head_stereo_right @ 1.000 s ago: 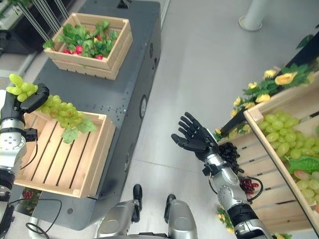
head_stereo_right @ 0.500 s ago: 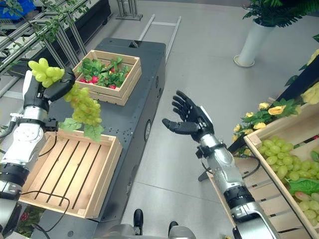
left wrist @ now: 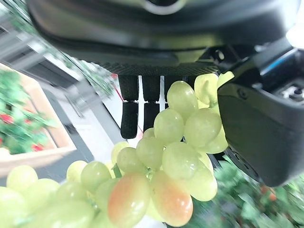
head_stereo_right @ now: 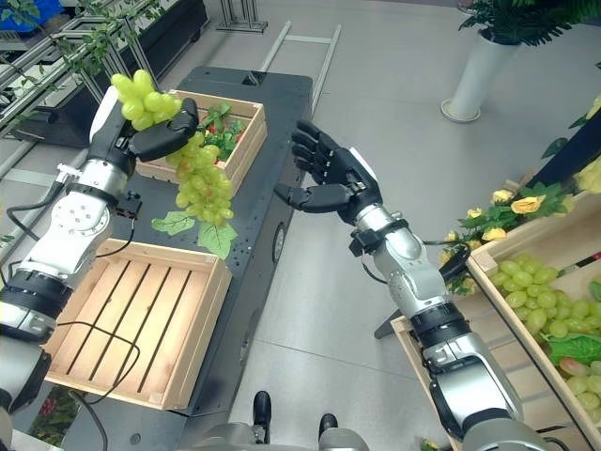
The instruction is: Pick up the fruits from the basket on one side to the basket on the other side
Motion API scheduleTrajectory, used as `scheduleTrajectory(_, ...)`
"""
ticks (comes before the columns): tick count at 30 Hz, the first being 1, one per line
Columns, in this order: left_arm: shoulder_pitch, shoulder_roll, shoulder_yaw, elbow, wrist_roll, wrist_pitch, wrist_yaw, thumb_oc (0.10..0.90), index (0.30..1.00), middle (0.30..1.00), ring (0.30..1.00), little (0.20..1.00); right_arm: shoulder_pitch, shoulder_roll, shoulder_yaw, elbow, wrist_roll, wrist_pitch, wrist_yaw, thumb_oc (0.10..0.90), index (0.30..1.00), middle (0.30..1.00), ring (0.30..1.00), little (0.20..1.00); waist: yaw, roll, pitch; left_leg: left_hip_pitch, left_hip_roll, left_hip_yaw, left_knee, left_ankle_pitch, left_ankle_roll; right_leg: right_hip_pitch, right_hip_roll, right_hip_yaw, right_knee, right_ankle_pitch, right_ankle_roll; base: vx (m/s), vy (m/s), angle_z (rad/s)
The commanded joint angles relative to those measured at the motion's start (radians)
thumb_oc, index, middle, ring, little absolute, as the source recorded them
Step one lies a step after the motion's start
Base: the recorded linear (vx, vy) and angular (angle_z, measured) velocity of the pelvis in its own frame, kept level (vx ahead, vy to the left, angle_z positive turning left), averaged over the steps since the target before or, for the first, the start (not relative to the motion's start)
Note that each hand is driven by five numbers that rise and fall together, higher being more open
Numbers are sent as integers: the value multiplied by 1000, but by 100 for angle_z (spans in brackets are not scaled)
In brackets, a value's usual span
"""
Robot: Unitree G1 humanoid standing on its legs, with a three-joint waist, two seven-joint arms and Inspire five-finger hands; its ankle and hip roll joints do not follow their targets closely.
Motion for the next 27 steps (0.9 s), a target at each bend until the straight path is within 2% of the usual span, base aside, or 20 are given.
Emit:
scheduleTrajectory(1, -192, -27, 16, 40, -105, -70, 14, 400, 300, 300, 300, 300, -100, 7, 18, 16, 131, -33, -8, 800, 900, 900, 900, 900, 2, 2, -192, 54, -54, -18, 11, -161, -20, -70, 34, 55, 1, 30, -22, 0, 0, 0)
scheduleTrajectory(3, -205, -37, 4, 46, -112, -71, 7, 400, 300, 300, 300, 300, -105, 17, 26, 21, 159, -11, 16, 800, 900, 900, 900, 900, 1, 0, -193, 53, -54, -16, 14, -163, -20, -71, 34, 55, 1, 31, -23, 0, 0, 0)
scheduleTrajectory(5, -228, -61, -19, 54, -126, -71, -10, 400, 300, 300, 300, 300, -115, 40, 46, 23, 211, 39, 49, 800, 900, 900, 900, 900, 0, -4, -196, 56, -55, -16, 12, -163, -19, -70, 34, 56, 1, 30, -22, -14, -32, -1)
scheduleTrajectory(9, -249, -84, -43, 47, -147, -61, -22, 400, 300, 300, 300, 300, -126, 58, 74, 28, 229, 77, 60, 800, 900, 900, 900, 900, -2, -6, -200, 60, -54, -13, 6, -161, -18, -71, 34, 59, 1, 30, -21, 0, 0, 0)
scheduleTrajectory(20, -285, -155, -81, 43, -154, -24, -56, 400, 300, 300, 300, 300, -190, 122, 115, 50, 271, 119, 51, 800, 900, 900, 900, 900, -5, -8, -202, 65, -48, -3, 2, -164, -18, -71, 36, 64, 1, 28, -22, 4, -4, -3)
scheduleTrajectory(27, -296, -189, -106, 35, -165, 3, -91, 400, 300, 300, 300, 300, -227, 143, 141, 58, 242, 131, 43, 800, 900, 900, 900, 900, 0, -13, -203, 66, -47, -6, 1, -167, -16, -69, 36, 60, 1, 23, -21, 2, -7, -2)
